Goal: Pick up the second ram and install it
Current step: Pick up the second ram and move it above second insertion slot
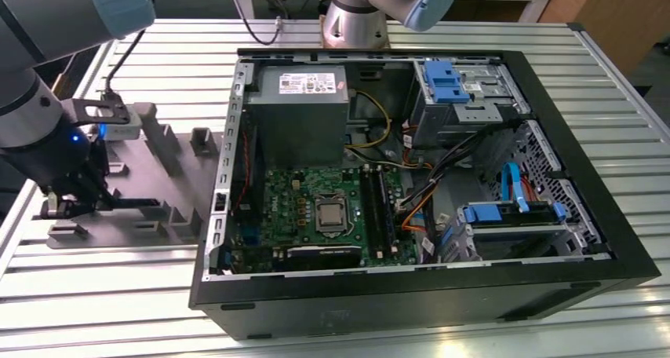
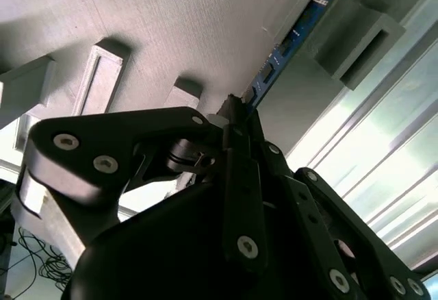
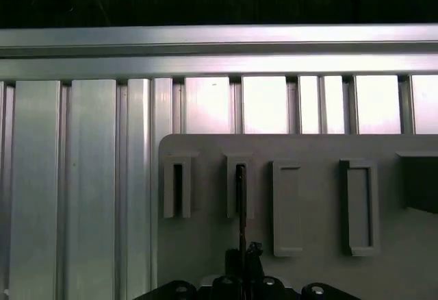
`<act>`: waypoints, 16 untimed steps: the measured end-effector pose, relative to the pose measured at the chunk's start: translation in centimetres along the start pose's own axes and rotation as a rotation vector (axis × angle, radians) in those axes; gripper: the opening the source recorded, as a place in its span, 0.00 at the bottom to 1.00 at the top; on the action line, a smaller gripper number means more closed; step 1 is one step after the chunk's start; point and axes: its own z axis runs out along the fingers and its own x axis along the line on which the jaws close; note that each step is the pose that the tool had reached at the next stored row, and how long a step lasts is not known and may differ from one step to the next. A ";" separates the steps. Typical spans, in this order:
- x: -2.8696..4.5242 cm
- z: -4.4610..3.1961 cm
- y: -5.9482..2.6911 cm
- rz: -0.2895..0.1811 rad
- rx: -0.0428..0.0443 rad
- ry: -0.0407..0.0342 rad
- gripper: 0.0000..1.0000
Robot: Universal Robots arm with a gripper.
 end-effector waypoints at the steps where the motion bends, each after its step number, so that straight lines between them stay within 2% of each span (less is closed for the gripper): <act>1: -0.01 -0.23 0.01 0.000 0.0000 0.0000 0.14; 6: -0.04 -1.27 0.04 0.000 -0.0002 0.0000 0.14; 16: -0.04 -1.36 0.04 0.000 -0.0001 -0.0001 0.14</act>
